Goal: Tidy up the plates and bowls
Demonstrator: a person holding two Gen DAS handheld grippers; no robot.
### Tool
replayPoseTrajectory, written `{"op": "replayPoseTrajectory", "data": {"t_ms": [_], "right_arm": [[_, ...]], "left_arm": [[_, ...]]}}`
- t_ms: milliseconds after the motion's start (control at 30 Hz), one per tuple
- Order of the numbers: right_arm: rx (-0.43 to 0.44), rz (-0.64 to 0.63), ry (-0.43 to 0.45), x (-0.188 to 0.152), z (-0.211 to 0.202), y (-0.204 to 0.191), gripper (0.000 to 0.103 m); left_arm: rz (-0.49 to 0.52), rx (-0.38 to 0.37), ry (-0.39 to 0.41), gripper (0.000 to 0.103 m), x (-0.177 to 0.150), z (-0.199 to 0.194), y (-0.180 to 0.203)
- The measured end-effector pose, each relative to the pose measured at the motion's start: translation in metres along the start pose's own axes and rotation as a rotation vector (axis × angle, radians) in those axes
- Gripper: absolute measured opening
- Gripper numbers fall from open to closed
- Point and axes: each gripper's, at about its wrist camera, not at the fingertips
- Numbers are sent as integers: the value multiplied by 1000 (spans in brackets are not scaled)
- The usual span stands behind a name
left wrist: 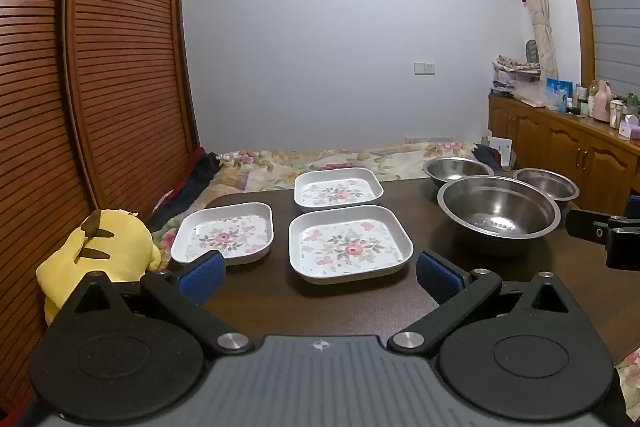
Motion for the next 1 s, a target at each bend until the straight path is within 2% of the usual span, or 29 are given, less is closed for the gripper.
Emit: {"op": "replayPoseTrajectory", "data": {"t_ms": [1000], "right_arm": [[-2,-5,-2,1,-1,0,103]], "left_arm": [[6,0,15,103,-1,-7,1]]}}
Point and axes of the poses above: each gripper's, at about its wrist camera, not at the fingertips, and z roughly the way its jaws point, y to its right, x to its top, and after that the axes turned 1 degree about z, right-handed
